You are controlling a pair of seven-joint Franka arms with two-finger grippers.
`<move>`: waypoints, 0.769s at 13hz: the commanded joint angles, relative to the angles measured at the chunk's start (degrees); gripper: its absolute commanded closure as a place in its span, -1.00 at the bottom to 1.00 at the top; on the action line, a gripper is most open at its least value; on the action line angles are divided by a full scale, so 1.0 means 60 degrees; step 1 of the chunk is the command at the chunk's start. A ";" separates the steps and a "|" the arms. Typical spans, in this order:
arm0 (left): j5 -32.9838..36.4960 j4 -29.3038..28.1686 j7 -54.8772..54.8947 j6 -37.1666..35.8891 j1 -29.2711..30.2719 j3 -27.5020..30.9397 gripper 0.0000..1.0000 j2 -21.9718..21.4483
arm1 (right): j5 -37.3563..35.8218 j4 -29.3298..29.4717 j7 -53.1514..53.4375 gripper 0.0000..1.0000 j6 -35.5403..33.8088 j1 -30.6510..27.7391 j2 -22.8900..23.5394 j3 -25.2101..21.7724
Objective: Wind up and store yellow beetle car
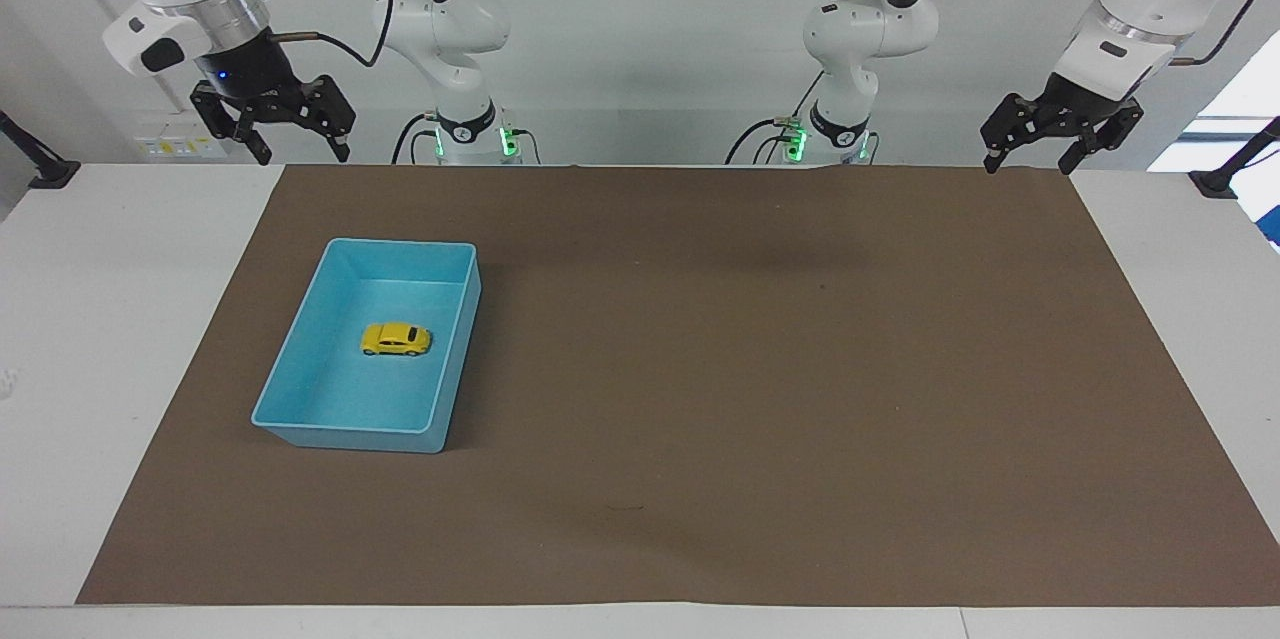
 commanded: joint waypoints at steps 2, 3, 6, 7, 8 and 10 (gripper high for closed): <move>-0.0118 -0.0124 0.0110 0.0054 0.0212 -0.0119 -1.00 -0.0162 | -0.0185 -0.0030 0.0175 -1.00 0.0061 -0.0021 -0.0083 -0.0030; -0.0118 -0.0124 0.0110 0.0054 0.0212 -0.0105 -1.00 -0.0162 | -0.0185 -0.0045 0.0190 -1.00 0.0061 -0.0021 -0.0083 -0.0016; -0.0118 -0.0124 0.0110 0.0054 0.0212 -0.0119 -1.00 -0.0162 | -0.0359 -0.0060 0.0204 -1.00 0.0090 0.0067 -0.0113 -0.0016; -0.0118 -0.0124 0.0110 0.0054 0.0212 -0.0119 -1.00 -0.0162 | -0.0564 -0.0060 0.0204 -1.00 0.0061 0.0067 -0.0127 -0.0001; -0.0118 -0.0124 0.0110 0.0054 0.0212 -0.0105 -1.00 -0.0162 | -0.0624 -0.0060 0.0190 -1.00 0.0075 0.0023 -0.0127 -0.0015; -0.0104 -0.0124 0.0110 0.0054 0.0212 -0.0105 -1.00 -0.0162 | -0.0624 -0.0060 0.0175 -1.00 0.0075 0.0008 -0.0127 -0.0001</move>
